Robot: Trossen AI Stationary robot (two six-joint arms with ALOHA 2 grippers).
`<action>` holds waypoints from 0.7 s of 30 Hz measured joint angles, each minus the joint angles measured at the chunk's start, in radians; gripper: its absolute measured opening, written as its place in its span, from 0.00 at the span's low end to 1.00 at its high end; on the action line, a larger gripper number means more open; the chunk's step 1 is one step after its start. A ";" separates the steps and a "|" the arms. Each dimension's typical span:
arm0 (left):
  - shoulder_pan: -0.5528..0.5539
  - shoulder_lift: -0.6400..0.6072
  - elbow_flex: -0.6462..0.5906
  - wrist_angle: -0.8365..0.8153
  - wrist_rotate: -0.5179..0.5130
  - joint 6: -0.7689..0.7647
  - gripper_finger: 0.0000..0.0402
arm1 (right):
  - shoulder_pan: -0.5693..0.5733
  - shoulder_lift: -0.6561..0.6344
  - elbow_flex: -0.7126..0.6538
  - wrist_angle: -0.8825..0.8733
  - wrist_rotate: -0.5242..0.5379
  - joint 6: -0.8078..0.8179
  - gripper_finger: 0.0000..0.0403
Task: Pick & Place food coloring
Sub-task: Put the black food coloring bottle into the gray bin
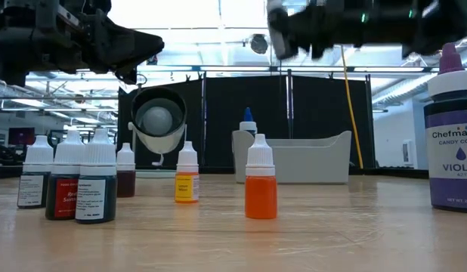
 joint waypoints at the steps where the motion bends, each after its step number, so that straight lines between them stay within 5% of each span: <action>1: 0.000 0.000 0.000 0.004 0.000 0.006 0.09 | -0.021 0.024 -0.012 0.031 -0.001 0.014 0.30; 21: 0.000 0.000 0.000 0.008 0.001 0.013 0.09 | -0.085 0.429 -0.019 0.457 0.026 0.059 0.29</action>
